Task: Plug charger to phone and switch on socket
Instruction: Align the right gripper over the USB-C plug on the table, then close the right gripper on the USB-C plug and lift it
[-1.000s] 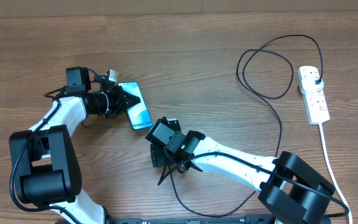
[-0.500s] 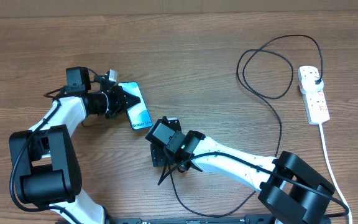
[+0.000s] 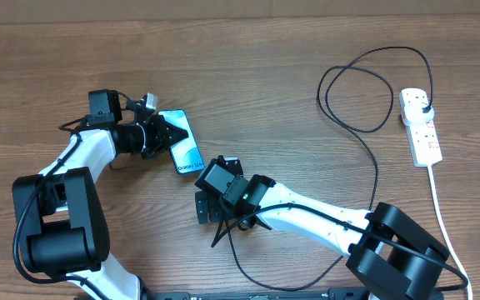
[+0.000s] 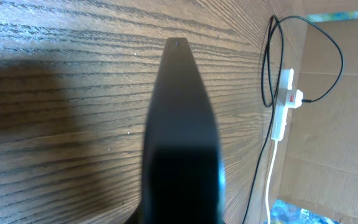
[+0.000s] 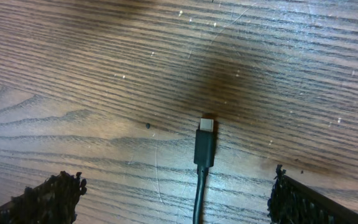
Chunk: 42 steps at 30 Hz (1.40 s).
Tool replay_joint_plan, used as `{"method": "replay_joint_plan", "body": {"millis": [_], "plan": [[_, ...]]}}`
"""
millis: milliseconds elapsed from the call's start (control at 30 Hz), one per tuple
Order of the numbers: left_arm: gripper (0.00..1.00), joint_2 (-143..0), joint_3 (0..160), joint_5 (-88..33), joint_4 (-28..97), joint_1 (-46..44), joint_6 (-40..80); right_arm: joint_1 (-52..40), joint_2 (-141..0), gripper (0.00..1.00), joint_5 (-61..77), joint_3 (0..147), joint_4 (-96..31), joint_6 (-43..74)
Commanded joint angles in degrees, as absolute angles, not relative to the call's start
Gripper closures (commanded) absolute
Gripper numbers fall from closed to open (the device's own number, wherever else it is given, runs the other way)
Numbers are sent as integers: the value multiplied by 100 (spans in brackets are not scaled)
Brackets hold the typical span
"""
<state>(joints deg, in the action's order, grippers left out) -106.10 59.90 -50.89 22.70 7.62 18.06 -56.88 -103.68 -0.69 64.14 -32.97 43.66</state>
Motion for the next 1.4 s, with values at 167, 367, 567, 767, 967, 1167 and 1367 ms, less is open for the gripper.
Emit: {"method": "replay_joint_plan", "body": {"millis": [167,367,567,767,967,1167,1367], "plan": [[96,-10488,5983,-5229,2246,781,1778,-5706,-10377,0,-145,6368,-3260,4372],[96,-10488,5983,-5229,2246,781,1778,-5706,-10377,0,-145,6368,-3260,4372],[96,-10488,5983,-5231,2246,781,1778,-5706,-10377,0,-148,6353,-3256,4372],[96,-10488,5983,-5231,2246,781,1778,-5704,-10377,0,-148,6099,-2987,4497],[96,-10488,5983,-5223,2244,781,1776,-5704,-10377,0,-145,5916,-2764,4652],[96,-10488,5983,-5210,2246,781,1776,-5706,-10377,1,-154,5916,-2694,4650],[96,-10488,5983,-5210,2246,781,1776,-5743,-10425,21,-239,5916,-2681,4650]]}}
